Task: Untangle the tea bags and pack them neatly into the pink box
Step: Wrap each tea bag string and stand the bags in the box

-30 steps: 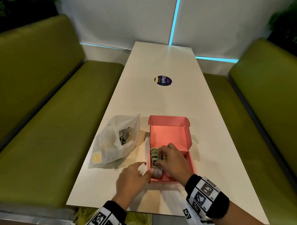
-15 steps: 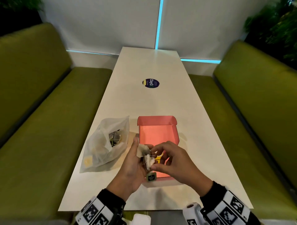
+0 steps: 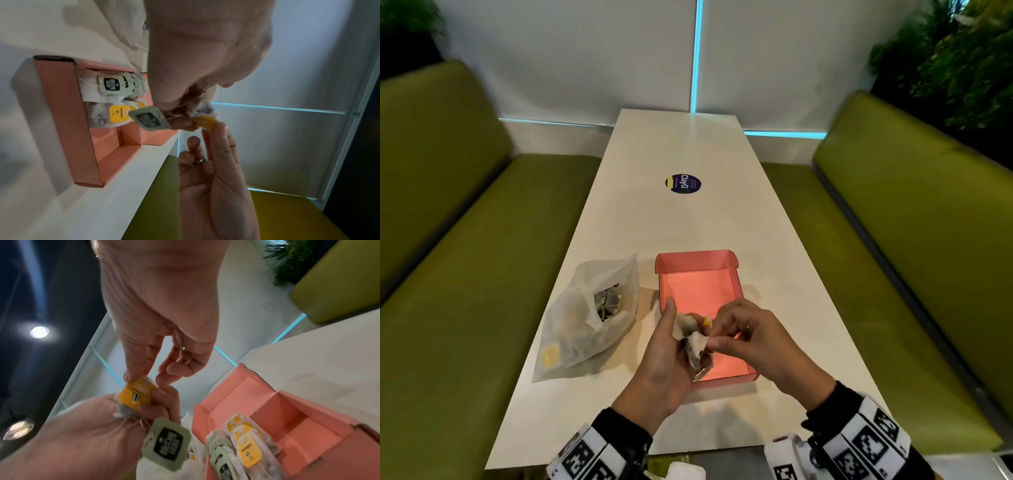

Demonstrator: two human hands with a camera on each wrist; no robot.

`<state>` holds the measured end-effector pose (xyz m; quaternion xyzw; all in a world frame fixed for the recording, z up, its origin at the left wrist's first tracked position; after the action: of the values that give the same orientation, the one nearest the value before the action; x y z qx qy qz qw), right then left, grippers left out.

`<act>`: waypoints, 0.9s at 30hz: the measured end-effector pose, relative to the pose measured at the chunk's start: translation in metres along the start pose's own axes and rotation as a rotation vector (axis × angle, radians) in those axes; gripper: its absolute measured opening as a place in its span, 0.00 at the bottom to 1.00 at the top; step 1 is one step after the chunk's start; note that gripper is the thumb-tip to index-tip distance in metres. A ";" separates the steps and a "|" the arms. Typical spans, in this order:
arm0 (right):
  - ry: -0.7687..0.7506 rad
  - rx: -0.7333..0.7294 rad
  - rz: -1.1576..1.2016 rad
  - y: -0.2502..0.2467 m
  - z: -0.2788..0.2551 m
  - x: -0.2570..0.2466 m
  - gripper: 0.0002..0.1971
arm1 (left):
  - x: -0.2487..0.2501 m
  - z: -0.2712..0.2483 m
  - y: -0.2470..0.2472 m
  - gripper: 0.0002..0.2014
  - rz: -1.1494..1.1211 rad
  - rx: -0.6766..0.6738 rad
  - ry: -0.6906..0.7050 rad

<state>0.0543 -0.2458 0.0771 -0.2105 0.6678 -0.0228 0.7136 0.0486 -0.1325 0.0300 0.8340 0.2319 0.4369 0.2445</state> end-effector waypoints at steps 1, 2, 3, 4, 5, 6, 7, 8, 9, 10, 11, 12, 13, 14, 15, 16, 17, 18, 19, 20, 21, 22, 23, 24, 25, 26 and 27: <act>0.010 -0.006 0.044 -0.001 0.000 -0.001 0.10 | 0.000 -0.001 0.000 0.25 -0.004 0.003 -0.001; 0.030 -0.012 0.087 -0.002 0.000 -0.002 0.07 | -0.001 -0.001 0.000 0.24 -0.004 0.008 -0.003; 0.053 -0.016 0.117 -0.001 0.001 -0.003 0.05 | -0.002 -0.002 0.000 0.24 -0.011 0.012 -0.008; 0.070 -0.016 0.132 -0.001 0.001 -0.004 0.04 | -0.003 -0.003 0.000 0.24 -0.023 0.015 -0.021; 0.078 -0.012 0.133 -0.001 0.002 -0.006 0.04 | -0.004 -0.004 0.001 0.24 -0.043 0.014 -0.039; 0.080 -0.004 0.128 0.000 0.003 -0.007 0.03 | -0.005 -0.004 0.002 0.24 -0.069 0.012 -0.060; 0.085 0.010 0.124 0.000 0.003 -0.008 0.03 | -0.006 -0.004 0.003 0.24 -0.099 0.012 -0.078; 0.094 0.026 0.124 0.000 0.004 -0.009 0.02 | -0.006 -0.004 0.003 0.24 -0.123 0.017 -0.090; 0.103 0.041 0.123 -0.001 0.005 -0.009 0.02 | -0.006 -0.003 0.002 0.24 -0.133 0.023 -0.093; 0.113 0.050 0.122 -0.001 0.006 -0.009 0.02 | -0.006 -0.002 0.001 0.23 -0.127 0.026 -0.090; 0.123 0.050 0.126 -0.001 0.007 -0.010 0.02 | -0.005 -0.002 0.001 0.23 -0.111 0.023 -0.084; 0.133 0.045 0.134 -0.001 0.007 -0.011 0.02 | -0.004 -0.002 0.001 0.23 -0.086 0.014 -0.079; 0.143 0.037 0.145 -0.001 0.008 -0.011 0.03 | -0.004 -0.003 0.002 0.24 -0.057 0.003 -0.075; 0.153 0.029 0.151 0.000 0.009 -0.011 0.04 | -0.003 -0.004 0.003 0.26 -0.027 -0.007 -0.072; 0.163 0.023 0.155 0.000 0.009 -0.012 0.05 | -0.002 -0.004 0.004 0.27 0.000 -0.014 -0.065; 0.171 0.016 0.156 0.001 0.010 -0.012 0.06 | -0.001 -0.004 0.005 0.28 0.020 -0.014 -0.055; 0.174 0.007 0.159 0.003 0.011 -0.012 0.06 | 0.001 -0.004 0.005 0.28 0.033 -0.007 -0.038; 0.174 -0.005 0.169 0.004 0.011 -0.013 0.06 | 0.002 -0.004 0.005 0.27 0.040 0.005 -0.013; 0.172 -0.016 0.185 0.005 0.012 -0.014 0.06 | 0.004 -0.004 0.004 0.25 0.043 0.017 0.015; 0.169 -0.027 0.204 0.006 0.012 -0.015 0.07 | 0.007 -0.003 0.005 0.24 0.037 0.023 0.042; 0.170 -0.037 0.220 0.007 0.013 -0.016 0.07 | 0.008 -0.003 0.005 0.23 0.020 0.022 0.062; 0.175 -0.041 0.228 0.008 0.013 -0.016 0.08 | 0.010 -0.003 0.005 0.22 -0.005 0.021 0.070; 0.180 -0.037 0.228 0.008 0.014 -0.017 0.08 | 0.011 -0.003 0.006 0.22 -0.030 0.019 0.067; 0.184 -0.027 0.228 0.007 0.016 -0.017 0.08 | 0.011 -0.003 0.006 0.22 -0.048 0.012 0.058; 0.186 -0.016 0.243 0.005 0.017 -0.017 0.09 | 0.010 -0.003 0.006 0.22 -0.058 -0.002 0.051; 0.185 -0.006 0.279 0.004 0.018 -0.018 0.09 | 0.010 -0.004 0.007 0.21 -0.058 -0.018 0.044; 0.184 0.001 0.326 0.002 0.020 -0.020 0.09 | 0.010 -0.004 0.007 0.21 -0.046 -0.035 0.036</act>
<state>0.0710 -0.2319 0.0954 -0.0963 0.7554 0.0737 0.6440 0.0517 -0.1310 0.0427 0.8160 0.2477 0.4501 0.2650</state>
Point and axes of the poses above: each hand's wrist, its own z-axis towards the middle knuckle, its own y-axis out of the palm, x = y × z, the point moved 6 cm from there along z, towards the middle knuckle, and after that the axes turned 1 degree about -z, right-handed, at the moved point
